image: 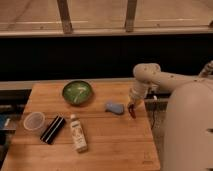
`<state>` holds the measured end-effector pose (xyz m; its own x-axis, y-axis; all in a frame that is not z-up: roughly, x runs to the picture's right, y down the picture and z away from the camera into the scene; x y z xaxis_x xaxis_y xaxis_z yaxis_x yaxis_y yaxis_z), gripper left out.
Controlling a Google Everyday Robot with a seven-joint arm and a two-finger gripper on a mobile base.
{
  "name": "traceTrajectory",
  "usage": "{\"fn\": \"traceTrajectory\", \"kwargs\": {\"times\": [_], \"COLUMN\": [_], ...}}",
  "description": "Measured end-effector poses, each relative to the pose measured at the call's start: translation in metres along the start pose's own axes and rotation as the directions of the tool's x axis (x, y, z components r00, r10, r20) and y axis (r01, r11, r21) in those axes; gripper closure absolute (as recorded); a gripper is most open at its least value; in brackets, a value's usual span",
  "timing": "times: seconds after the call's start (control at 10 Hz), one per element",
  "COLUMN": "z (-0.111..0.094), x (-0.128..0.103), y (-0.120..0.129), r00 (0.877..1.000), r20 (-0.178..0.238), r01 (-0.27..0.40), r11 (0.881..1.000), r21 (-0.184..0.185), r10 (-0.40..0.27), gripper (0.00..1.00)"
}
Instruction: Place the pepper on the white sponge
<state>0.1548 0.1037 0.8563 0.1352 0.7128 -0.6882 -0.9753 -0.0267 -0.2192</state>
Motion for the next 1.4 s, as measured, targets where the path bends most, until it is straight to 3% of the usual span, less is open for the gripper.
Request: {"fn": "traceTrajectory", "kwargs": {"times": [0.7,1.4], "z": [0.010,0.026], "x": [-0.024,-0.037], "y": [0.034,0.064], "r00": [0.996,0.988], "r20": [0.017,0.000], "r01": [0.090,0.156], "r11": [0.993,0.981], "r21": [-0.078,-0.114], "r10": [-0.089,-0.157], "gripper": [1.00,0.98]}}
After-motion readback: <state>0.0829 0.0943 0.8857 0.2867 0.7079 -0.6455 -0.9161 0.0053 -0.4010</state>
